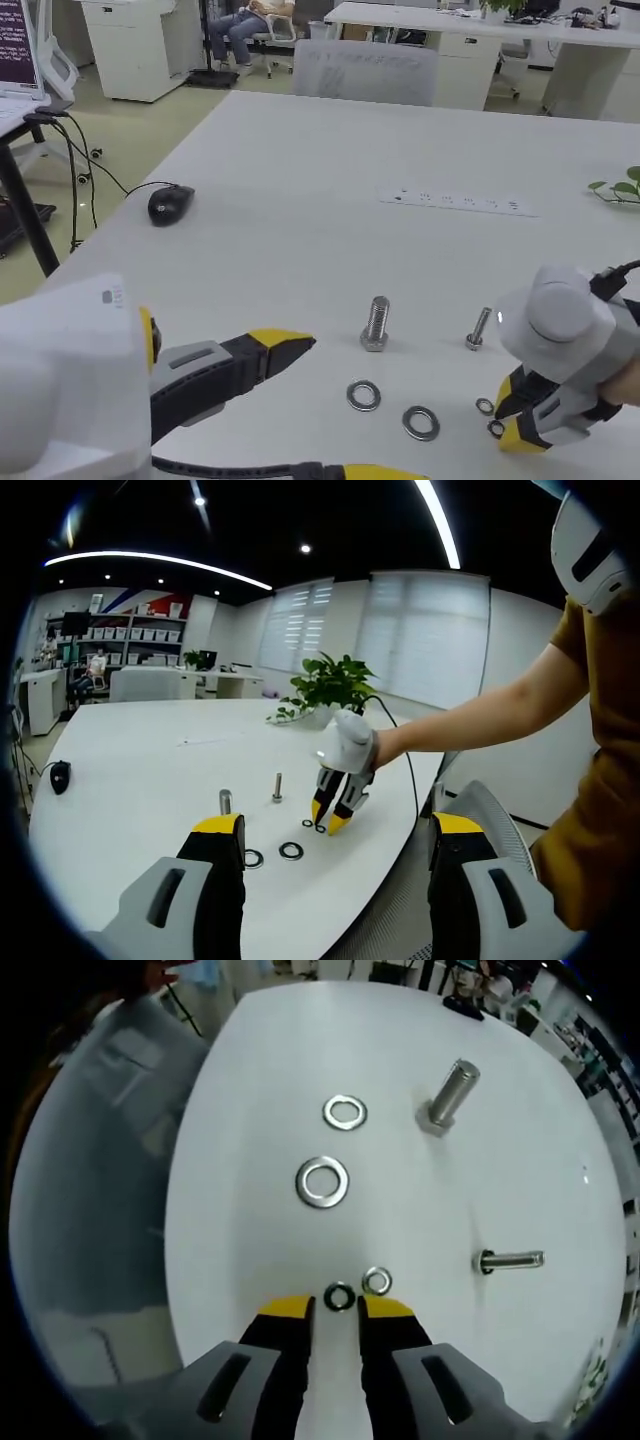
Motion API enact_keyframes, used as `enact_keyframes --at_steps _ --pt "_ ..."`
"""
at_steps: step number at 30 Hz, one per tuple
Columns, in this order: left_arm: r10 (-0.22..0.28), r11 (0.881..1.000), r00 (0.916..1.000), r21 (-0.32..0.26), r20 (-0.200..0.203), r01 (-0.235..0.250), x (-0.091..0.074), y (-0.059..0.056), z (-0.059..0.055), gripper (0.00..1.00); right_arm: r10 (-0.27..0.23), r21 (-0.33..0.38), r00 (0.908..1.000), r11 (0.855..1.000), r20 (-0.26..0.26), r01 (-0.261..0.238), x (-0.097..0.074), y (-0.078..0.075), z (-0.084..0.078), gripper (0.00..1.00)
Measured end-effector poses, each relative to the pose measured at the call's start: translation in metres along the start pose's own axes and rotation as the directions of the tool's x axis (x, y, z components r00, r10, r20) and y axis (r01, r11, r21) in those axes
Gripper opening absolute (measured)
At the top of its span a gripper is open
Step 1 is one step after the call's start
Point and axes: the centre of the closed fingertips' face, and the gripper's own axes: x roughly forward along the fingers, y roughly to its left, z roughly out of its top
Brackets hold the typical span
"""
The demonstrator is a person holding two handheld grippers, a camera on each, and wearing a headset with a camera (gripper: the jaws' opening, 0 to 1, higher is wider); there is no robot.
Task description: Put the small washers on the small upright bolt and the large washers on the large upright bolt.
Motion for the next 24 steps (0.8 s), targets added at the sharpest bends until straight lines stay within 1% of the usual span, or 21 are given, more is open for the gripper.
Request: enact_keyframes --at_steps 3,7,12,18,19,22,24 --pt "-0.003 1.000 1.0000 0.000 0.006 0.003 0.0002 -0.0004 0.0011 0.74 -0.004 -0.001 1.0000 1.000 0.004 0.004 0.0001 0.0003 0.0002 0.19" --pt "-0.005 1.000 1.0000 0.000 -0.001 0.005 0.0005 0.0002 -0.0004 0.74 -0.006 -0.006 1.0000 1.000 -0.001 0.006 0.0005 0.0013 0.0011 0.17" --pt "-0.010 1.000 0.9999 0.004 0.002 0.010 0.0003 0.0002 0.0014 0.74 -0.008 -0.009 1.0000 1.000 -0.004 0.008 0.0012 0.0012 0.0016 0.15" --pt "-0.010 1.000 0.9999 0.005 0.000 0.010 -0.0005 0.0011 0.0021 0.74 -0.008 -0.014 0.9998 1.000 -0.018 0.008 0.0010 0.0016 0.0012 0.14" --pt "-0.010 1.000 0.9999 0.007 0.000 0.010 -0.0006 0.0011 0.0021 0.74 -0.008 -0.026 0.9998 1.000 -0.016 0.007 0.0011 0.0013 0.0017 0.13" --pt "-0.014 1.000 0.9999 0.007 0.004 0.014 -0.0009 0.0000 0.0031 0.74 -0.008 -0.021 0.9997 1.000 -0.021 0.007 0.0003 0.0013 0.0009 0.13" --pt "-0.015 1.000 0.9999 0.010 0.000 0.015 -0.0010 -0.0006 0.0025 0.74 -0.007 -0.015 0.9998 1.000 -0.020 0.006 -0.0001 0.0007 0.0008 0.13"
